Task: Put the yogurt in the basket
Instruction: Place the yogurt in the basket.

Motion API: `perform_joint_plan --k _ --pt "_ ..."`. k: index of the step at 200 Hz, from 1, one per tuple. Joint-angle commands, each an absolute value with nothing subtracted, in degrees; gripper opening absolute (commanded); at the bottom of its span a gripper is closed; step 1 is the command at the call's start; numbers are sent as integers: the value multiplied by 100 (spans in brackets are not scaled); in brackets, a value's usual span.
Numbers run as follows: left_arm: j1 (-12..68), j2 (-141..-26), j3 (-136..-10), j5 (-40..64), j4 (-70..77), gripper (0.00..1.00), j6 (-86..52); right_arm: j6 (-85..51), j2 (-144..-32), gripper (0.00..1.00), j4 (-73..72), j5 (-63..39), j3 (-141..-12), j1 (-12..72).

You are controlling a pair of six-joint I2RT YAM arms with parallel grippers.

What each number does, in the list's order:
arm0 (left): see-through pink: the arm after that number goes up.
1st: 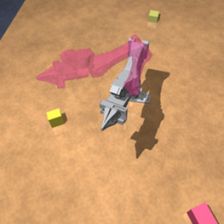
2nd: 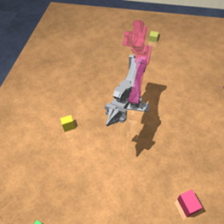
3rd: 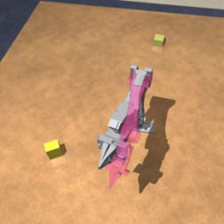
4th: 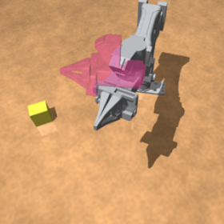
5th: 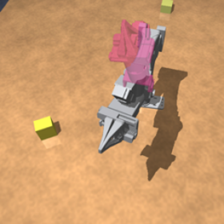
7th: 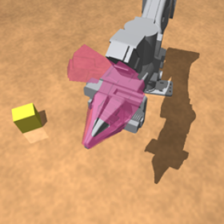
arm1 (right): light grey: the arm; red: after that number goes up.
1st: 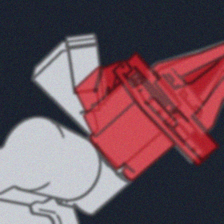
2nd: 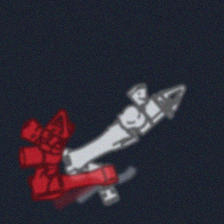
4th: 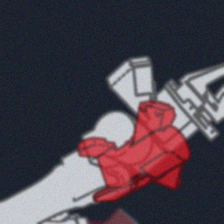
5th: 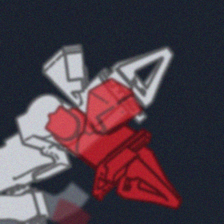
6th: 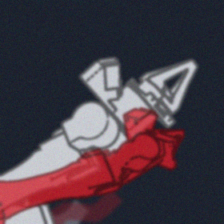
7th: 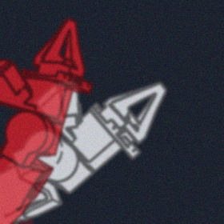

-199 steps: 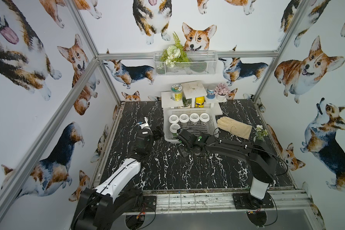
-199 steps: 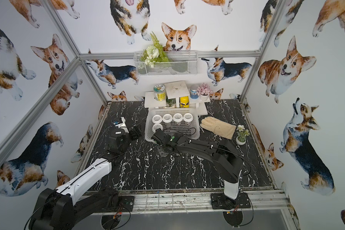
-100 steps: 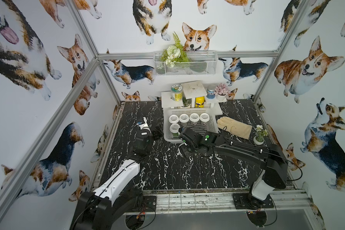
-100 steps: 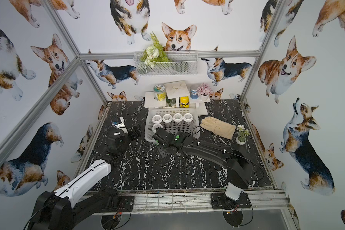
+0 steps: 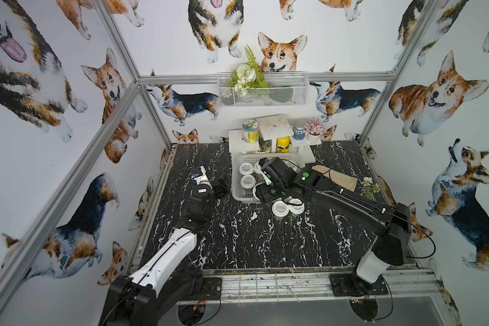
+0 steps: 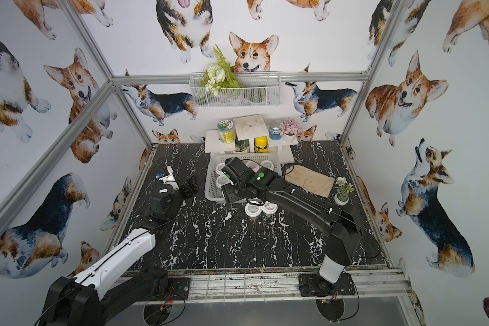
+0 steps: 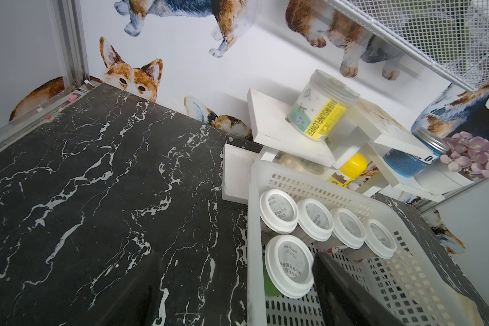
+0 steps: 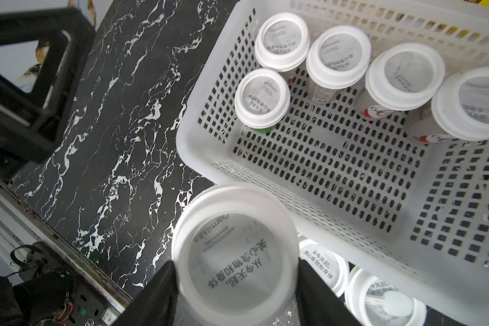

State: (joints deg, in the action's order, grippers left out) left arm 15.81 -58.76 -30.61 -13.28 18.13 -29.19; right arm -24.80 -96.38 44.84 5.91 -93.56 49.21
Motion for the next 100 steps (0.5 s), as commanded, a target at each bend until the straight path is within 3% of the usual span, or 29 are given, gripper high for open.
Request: perform_joint_plan --k 1,100 --pt "1533 -5846 -3043 -1332 1939 89 -2876 -2306 -9755 67 4552 423 -9529 4729" --pt "1500 -6018 -3173 -1222 1950 88 -2868 -2085 -10996 66 4400 755 -10295 4281"
